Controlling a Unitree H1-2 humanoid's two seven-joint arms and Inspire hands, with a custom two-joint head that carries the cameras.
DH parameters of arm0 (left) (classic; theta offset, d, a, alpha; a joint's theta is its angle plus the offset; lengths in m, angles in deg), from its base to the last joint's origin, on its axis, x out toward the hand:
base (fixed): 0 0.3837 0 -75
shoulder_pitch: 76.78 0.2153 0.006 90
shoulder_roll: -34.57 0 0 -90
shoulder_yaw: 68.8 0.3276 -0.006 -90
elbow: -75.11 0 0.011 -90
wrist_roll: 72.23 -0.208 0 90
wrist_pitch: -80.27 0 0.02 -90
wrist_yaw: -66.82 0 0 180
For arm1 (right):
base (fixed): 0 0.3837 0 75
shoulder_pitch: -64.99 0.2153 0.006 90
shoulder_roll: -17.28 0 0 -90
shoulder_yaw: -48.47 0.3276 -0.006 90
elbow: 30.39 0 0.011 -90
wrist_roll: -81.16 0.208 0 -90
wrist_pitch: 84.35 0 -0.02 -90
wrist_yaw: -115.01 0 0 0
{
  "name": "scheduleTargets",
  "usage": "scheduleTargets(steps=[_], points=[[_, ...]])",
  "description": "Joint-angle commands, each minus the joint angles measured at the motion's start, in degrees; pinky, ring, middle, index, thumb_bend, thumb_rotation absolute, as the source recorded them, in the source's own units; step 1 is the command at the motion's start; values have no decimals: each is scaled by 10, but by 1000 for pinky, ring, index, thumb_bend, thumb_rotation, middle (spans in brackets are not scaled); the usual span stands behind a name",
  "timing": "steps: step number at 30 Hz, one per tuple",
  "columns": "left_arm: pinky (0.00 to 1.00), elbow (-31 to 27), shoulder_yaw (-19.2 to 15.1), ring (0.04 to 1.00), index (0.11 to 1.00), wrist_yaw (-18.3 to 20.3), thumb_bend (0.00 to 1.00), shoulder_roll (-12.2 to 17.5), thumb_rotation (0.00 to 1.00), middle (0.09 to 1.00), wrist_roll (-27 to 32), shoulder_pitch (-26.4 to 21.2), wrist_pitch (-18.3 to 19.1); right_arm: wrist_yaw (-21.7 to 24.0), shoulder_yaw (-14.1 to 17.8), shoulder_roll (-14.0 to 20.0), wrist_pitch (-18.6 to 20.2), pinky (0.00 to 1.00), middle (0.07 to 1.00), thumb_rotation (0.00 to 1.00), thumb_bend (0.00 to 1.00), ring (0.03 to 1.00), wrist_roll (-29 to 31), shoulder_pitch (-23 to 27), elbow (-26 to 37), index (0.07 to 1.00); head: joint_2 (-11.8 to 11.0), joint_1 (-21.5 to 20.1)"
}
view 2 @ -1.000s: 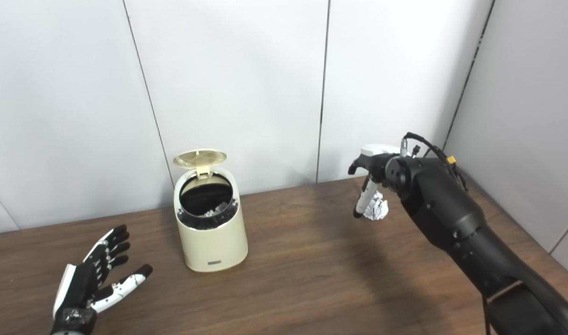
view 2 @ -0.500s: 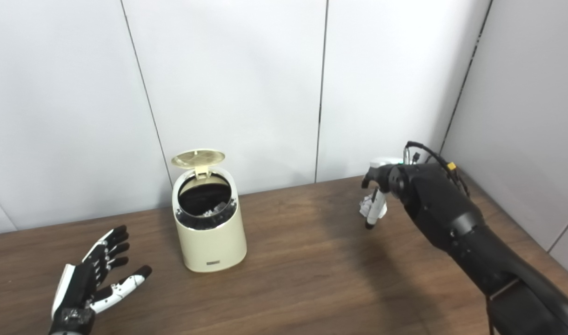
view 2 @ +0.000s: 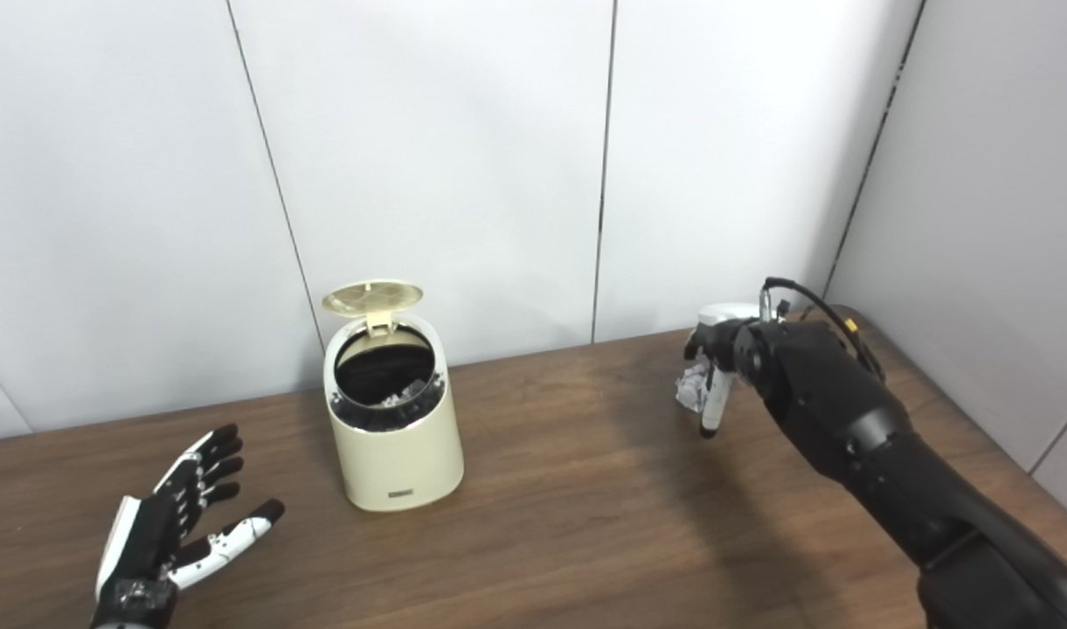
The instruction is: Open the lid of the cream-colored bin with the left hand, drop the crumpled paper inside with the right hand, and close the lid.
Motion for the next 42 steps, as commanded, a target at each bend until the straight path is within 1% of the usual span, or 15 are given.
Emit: scheduleTargets(steps=[1, 6, 9, 12, 17, 18, 19, 20, 22, 25, 31, 34, 37, 39, 42], points=[[799, -20, -2, 854, 918, 1, 666, 6, 149, 882, 1, -18, -9, -27, 20, 13, -6, 595, 796, 74, 801, 713, 13, 17, 4, 838, 0, 0], [792, -18, -2, 842, 914, 2, 666, 5, 149, 878, 1, -17, -10, -50, 17, 9, -16, 613, 778, 69, 781, 704, 23, 14, -9, 788, 2, 0], [790, -20, -3, 850, 916, 3, 664, 3, 131, 880, 4, -16, -6, -63, 14, 6, -18, 544, 747, 78, 788, 648, 25, 13, -17, 775, 2, 0], [780, -21, -3, 845, 917, 2, 659, 4, 142, 883, 2, -17, -5, -73, 16, -1, -10, 388, 641, 45, 779, 492, 29, 14, -28, 758, 4, 2], [773, -21, -2, 841, 914, 2, 657, 5, 145, 877, 1, -17, -5, -115, 24, -9, -24, 390, 596, 4, 762, 471, 44, 7, -40, 719, 6, 3], [777, -21, -2, 844, 913, 3, 658, 4, 144, 876, 2, -17, -6, -128, 25, -10, -27, 371, 542, 2, 666, 445, 45, 5, -42, 686, 6, 4], [780, -21, -2, 845, 913, 3, 658, 4, 145, 877, 2, -17, -6, -137, 26, -11, -30, 350, 514, 1, 600, 418, 45, 3, -43, 591, 7, 5], [783, -21, -2, 846, 913, 3, 658, 4, 146, 877, 2, -17, -6, -148, 29, -11, -35, 337, 496, 0, 559, 401, 48, 1, -43, 533, 7, 5], [786, -20, -1, 846, 910, 3, 656, 4, 139, 876, 1, -17, -6, -171, 37, -14, -44, 319, 436, 0, 531, 381, 54, -4, -42, 529, 8, 6], [766, -21, -1, 842, 906, 2, 657, 3, 138, 873, 1, -17, -6, -195, 43, -18, -47, 317, 426, 0, 524, 380, 58, -7, -38, 529, 9, 8], [769, -22, -1, 842, 906, 2, 655, 4, 154, 877, -1, -17, -7, -211, 50, -22, -47, 317, 423, 0, 520, 382, 67, -6, -29, 535, 11, 10], [767, -22, 0, 839, 906, 3, 654, 6, 166, 875, -4, -17, -6, -225, 53, -19, -61, 308, 422, 0, 520, 373, 69, -8, -25, 535, 11, 14], [788, -26, 1, 846, 908, 6, 657, 5, 181, 877, -1, -16, 2, -219, 60, -15, -51, 327, 429, 0, 522, 381, 73, -14, 16, 534, 11, 17], [795, -26, 0, 849, 911, 7, 658, 3, 168, 880, 4, -15, 3, -220, 69, -12, -60, 332, 451, 0, 524, 389, 81, -20, 47, 524, 10, 22], [762, -22, 1, 835, 908, 6, 665, 2, 165, 878, 3, -15, -2, -215, 79, -10, -64, 329, 464, 0, 526, 397, 88, -27, 93, 515, 9, 27]])
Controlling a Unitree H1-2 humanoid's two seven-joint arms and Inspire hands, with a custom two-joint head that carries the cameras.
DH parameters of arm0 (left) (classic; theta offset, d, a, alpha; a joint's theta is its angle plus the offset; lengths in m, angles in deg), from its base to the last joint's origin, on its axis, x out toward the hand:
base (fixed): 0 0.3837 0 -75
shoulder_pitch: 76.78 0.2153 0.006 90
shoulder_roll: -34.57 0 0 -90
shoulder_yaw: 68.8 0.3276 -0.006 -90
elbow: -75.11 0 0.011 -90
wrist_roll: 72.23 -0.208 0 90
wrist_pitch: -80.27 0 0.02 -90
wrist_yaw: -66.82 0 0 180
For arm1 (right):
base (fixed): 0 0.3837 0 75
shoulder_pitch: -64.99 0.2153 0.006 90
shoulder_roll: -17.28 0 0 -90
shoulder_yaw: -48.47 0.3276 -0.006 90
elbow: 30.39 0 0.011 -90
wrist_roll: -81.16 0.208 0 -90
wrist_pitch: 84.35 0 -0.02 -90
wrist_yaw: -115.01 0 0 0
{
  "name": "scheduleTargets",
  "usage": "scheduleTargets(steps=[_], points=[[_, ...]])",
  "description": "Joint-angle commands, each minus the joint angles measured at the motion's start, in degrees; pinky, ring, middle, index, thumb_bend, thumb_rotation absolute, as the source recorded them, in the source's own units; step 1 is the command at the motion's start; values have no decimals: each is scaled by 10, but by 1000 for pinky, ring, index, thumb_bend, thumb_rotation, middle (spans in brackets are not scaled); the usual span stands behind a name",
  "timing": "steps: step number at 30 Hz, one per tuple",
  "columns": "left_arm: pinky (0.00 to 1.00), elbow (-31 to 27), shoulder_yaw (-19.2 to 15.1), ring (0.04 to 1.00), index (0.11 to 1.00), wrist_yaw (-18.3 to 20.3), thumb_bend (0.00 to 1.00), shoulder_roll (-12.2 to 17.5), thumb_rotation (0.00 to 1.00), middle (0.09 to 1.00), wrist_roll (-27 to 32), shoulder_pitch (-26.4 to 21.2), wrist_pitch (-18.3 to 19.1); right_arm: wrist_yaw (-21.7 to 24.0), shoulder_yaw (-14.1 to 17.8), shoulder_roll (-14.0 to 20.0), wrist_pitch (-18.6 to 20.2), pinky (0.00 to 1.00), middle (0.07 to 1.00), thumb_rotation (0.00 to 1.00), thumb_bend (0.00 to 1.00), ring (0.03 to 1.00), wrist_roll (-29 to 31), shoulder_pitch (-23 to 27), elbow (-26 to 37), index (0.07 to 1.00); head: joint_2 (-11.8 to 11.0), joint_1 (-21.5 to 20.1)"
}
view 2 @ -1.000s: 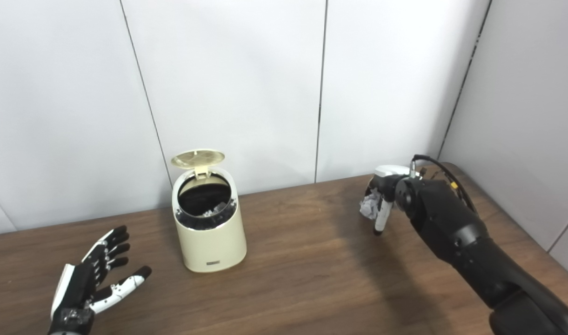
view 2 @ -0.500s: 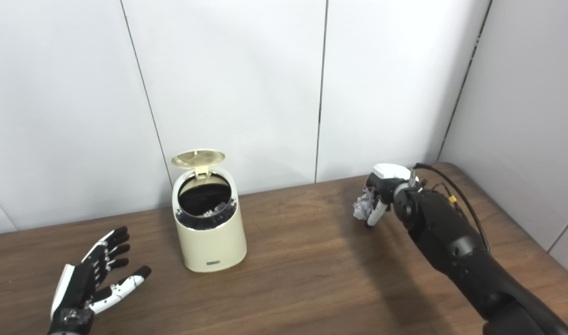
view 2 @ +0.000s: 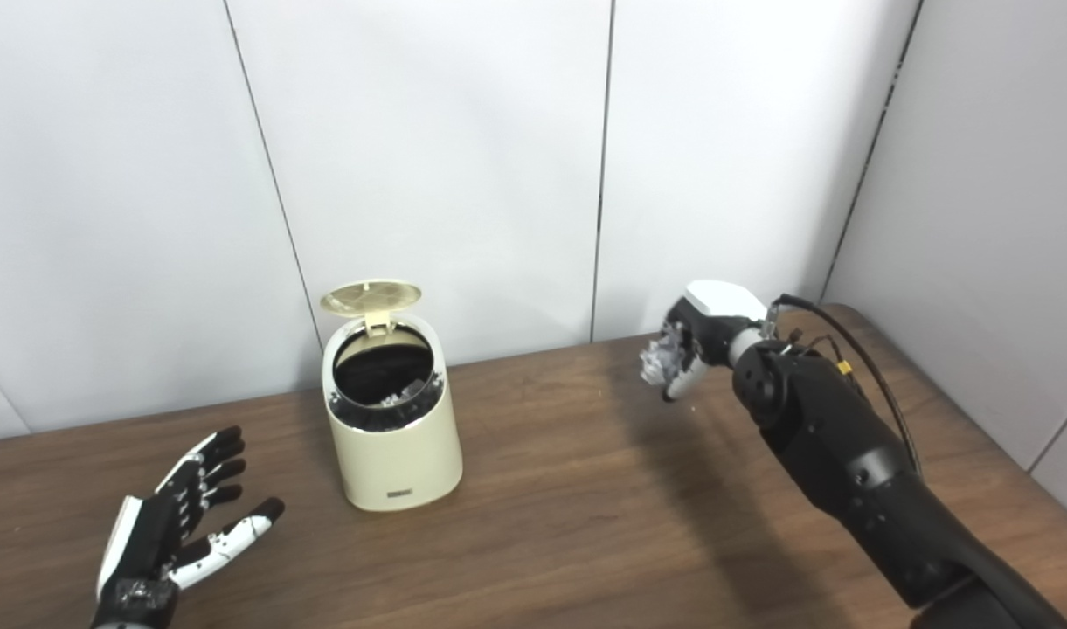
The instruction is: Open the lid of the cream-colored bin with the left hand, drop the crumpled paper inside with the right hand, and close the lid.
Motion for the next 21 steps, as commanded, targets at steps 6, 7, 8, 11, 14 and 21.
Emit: scheduleTargets(steps=[6, 7, 8, 11, 14, 21], points=[[753, -13, 1, 829, 903, -3, 676, 0, 174, 873, -1, -18, -16, 7, 26, 4, 10, 448, 510, 0, 527, 506, 0, 27, 105, 463, -1, 9], [760, -12, 1, 831, 902, -2, 676, 0, 179, 874, -1, -18, -18, 7, 28, 0, 9, 447, 511, 0, 527, 503, 5, 30, 112, 459, -1, 9], [761, -10, 2, 830, 902, -2, 673, -1, 180, 873, 0, -19, -19, 6, 28, -4, 6, 429, 506, 0, 528, 483, 9, 32, 119, 462, -2, 12], [772, -7, 2, 831, 898, -3, 679, -5, 177, 872, 2, -20, -20, 14, 24, -17, 19, 353, 488, 0, 530, 418, -1, 42, 144, 482, -3, 21], [770, -3, 3, 832, 894, -4, 685, -9, 180, 870, 2, -21, -21, 35, 22, -34, 46, 305, 464, 0, 527, 377, -6, 55, 169, 515, -3, 32], [770, 11, 6, 837, 892, -9, 698, -19, 186, 868, -2, -27, -29, 33, 25, -82, 59, 356, 492, 0, 530, 419, -4, 75, 192, 474, -5, 57]])
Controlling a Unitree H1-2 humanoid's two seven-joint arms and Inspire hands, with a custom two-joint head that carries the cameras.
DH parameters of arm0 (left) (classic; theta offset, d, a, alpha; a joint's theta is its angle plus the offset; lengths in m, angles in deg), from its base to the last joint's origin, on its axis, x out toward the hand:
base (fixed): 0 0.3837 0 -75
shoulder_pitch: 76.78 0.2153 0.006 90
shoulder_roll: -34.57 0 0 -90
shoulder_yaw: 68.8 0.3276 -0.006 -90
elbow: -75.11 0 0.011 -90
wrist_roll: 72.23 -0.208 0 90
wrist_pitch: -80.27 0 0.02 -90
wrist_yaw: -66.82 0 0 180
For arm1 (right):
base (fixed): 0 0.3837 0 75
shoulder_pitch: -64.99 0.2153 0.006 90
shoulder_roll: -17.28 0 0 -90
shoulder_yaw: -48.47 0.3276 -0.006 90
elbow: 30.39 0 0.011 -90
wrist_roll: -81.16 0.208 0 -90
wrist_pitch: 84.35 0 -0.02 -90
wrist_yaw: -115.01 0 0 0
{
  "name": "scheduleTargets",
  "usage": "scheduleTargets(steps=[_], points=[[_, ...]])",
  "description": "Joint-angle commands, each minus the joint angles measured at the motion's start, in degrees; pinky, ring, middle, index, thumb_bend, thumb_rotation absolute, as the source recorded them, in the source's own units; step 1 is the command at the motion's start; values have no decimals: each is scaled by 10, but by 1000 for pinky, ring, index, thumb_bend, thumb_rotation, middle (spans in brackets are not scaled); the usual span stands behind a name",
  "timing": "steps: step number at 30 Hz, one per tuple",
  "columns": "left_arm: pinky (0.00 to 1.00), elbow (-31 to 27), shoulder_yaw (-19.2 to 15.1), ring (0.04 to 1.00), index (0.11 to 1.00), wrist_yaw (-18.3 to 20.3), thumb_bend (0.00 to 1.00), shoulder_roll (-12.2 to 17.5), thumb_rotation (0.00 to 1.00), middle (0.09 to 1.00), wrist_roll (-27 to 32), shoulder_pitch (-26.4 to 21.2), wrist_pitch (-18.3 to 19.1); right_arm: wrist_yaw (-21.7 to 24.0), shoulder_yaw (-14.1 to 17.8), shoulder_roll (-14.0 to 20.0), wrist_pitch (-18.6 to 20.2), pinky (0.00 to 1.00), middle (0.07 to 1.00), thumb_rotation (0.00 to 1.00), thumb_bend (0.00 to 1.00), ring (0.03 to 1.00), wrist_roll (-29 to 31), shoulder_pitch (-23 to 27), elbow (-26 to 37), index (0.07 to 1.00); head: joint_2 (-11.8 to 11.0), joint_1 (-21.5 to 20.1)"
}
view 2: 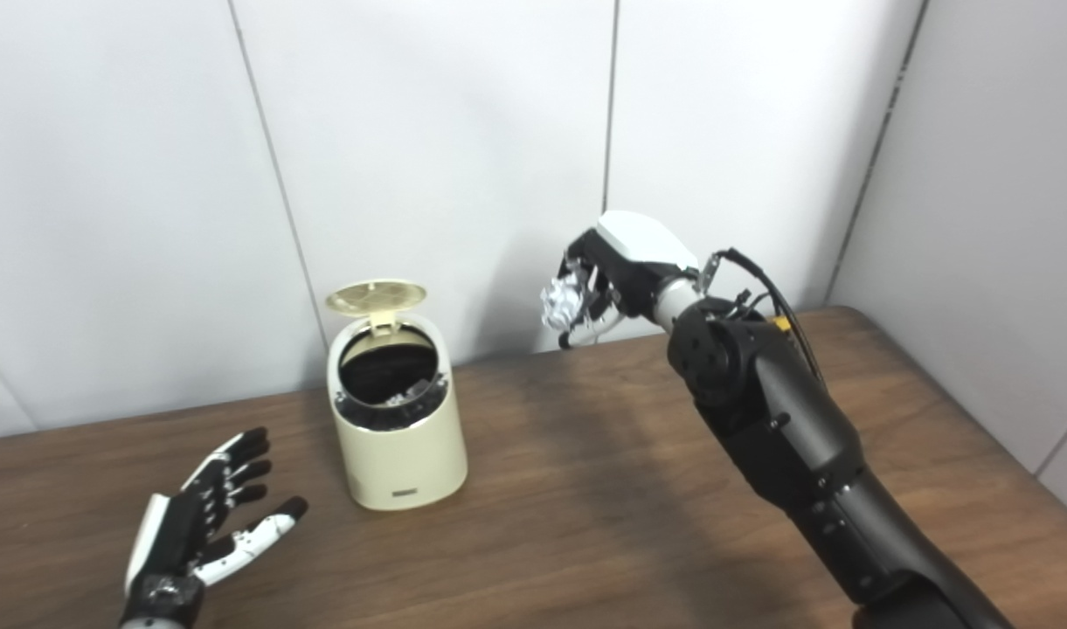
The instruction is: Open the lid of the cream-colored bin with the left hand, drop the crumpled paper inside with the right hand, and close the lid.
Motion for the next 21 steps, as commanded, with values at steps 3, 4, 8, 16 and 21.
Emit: scheduleTargets(steps=[3, 4, 8, 16, 21], points=[[770, -5, 3, 837, 891, -10, 709, -5, 215, 871, -8, -28, -23, -12, 3, -20, 7, 318, 461, 2, 528, 371, -11, 36, 28, 507, -1, 13], [773, -5, 4, 837, 891, -12, 712, -7, 221, 872, -10, -29, -23, -8, 3, -27, 12, 314, 455, 3, 528, 366, -10, 37, 33, 512, -1, 18], [772, -7, 8, 837, 891, -18, 720, -15, 239, 873, -20, -30, -20, 2, -2, -54, 22, 385, 498, 0, 529, 468, -17, 41, 45, 469, 0, 35], [780, -7, 11, 838, 893, -23, 714, -25, 242, 879, -30, -34, -18, 10, -25, -83, 15, 266, 446, 0, 529, 332, -32, 48, 50, 505, 4, 54], [753, -5, 13, 834, 891, -25, 705, -29, 225, 880, -29, -36, -19, 43, -33, -101, 23, 335, 444, 0, 529, 366, -41, 59, 50, 508, 4, 59]])
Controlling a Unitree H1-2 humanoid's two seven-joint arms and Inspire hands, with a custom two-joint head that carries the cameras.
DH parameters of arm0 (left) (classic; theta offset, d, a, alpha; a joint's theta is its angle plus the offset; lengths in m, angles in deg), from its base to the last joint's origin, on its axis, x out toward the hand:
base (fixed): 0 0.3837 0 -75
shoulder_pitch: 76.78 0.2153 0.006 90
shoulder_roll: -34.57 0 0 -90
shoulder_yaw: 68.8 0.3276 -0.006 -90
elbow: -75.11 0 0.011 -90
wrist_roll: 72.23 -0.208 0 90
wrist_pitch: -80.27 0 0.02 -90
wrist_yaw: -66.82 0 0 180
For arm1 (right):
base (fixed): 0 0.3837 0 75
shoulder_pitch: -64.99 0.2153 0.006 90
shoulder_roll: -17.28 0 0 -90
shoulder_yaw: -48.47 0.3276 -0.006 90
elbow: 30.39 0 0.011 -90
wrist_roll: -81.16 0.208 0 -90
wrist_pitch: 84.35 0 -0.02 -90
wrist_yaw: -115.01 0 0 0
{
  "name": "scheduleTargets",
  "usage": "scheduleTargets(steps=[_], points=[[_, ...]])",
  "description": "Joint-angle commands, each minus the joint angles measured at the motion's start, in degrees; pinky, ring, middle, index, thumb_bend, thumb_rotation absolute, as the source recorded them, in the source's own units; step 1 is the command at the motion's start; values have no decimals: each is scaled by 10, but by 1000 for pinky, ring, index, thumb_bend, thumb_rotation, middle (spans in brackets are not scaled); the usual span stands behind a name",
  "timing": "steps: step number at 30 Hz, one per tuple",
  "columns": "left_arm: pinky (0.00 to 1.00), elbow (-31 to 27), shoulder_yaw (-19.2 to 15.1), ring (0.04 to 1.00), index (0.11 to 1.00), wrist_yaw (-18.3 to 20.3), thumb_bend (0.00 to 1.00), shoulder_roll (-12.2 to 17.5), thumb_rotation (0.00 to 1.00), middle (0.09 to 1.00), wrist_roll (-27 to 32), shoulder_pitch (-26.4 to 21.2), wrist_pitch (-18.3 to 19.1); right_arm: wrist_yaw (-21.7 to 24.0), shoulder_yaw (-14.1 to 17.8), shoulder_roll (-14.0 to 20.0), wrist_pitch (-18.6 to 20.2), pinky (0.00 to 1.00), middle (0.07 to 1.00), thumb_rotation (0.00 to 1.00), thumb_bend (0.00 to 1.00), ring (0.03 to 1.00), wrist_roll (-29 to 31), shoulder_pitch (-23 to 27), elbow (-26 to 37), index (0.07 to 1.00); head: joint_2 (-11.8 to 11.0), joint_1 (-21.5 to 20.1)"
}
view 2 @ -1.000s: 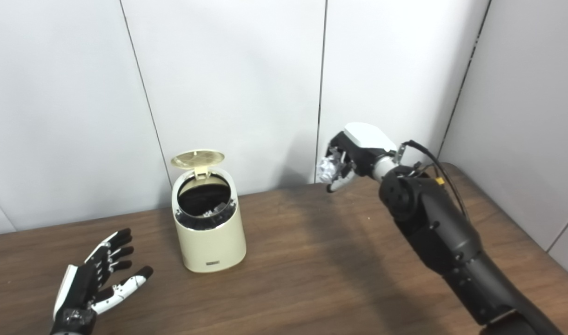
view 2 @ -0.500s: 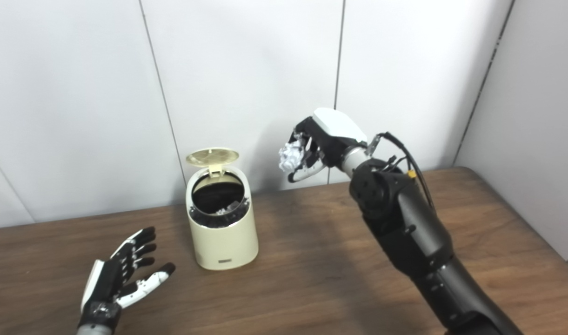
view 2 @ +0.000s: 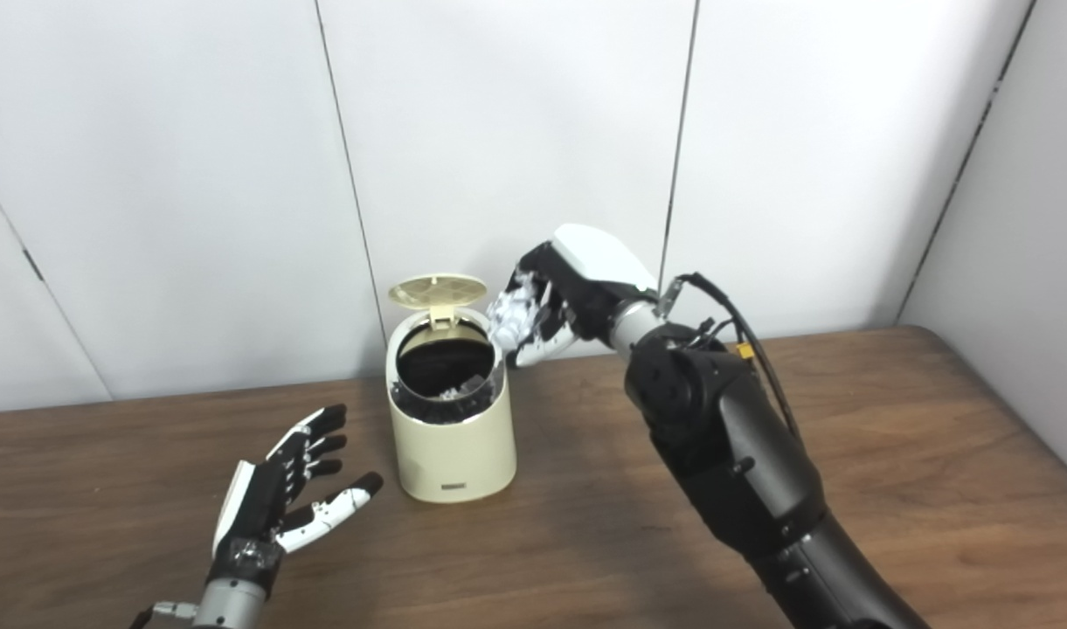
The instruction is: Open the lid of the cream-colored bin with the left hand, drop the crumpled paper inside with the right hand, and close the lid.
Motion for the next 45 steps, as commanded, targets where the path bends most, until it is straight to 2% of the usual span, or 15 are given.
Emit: scheduleTargets(steps=[1, 4, 11, 17, 22, 31, 36, 42, 45], points=[[741, -7, 1, 832, 891, -3, 705, -1, 223, 881, 0, -24, -17, 9, 11, -10, 4, 334, 476, 0, 530, 383, -10, 42, 22, 483, 1, 0], [734, -7, 2, 832, 893, -3, 699, -3, 216, 882, 1, -25, -16, 12, 11, -19, 3, 339, 491, 0, 530, 394, -13, 44, 20, 470, 2, 2], [738, -5, 4, 835, 893, -9, 699, -6, 223, 883, -6, -28, -14, 7, -3, -33, 1, 278, 458, 0, 530, 346, -22, 48, 8, 500, 4, 9], [748, -4, 5, 831, 890, -12, 700, -9, 218, 879, -10, -29, -14, 11, -8, -48, 2, 347, 504, 0, 530, 414, -36, 50, -1, 464, 5, 12], [739, -6, 5, 834, 891, -13, 704, -12, 221, 879, -10, -30, -11, 14, -21, -48, 2, 364, 513, 0, 528, 430, -50, 52, -11, 458, 7, 17], [733, -5, 5, 828, 885, -13, 707, -11, 225, 876, -8, -29, -16, 18, -19, -60, 2, 384, 516, 0, 527, 453, -51, 49, -21, 457, 7, 17], [729, -6, 5, 829, 886, -12, 709, -11, 226, 877, -6, -28, -17, 9, -20, -71, 2, 309, 485, 0, 529, 382, -54, 44, -29, 479, 8, 17], [752, -13, 6, 833, 891, -10, 705, -10, 230, 881, -6, -26, -12, -5, -22, -72, -5, 307, 478, 0, 529, 380, -53, 41, -39, 483, 10, 19], [730, -13, 6, 829, 888, -9, 708, -10, 225, 880, -4, -25, -13, -7, -24, -73, -2, 312, 484, 0, 529, 385, -54, 39, -41, 479, 11, 19]])
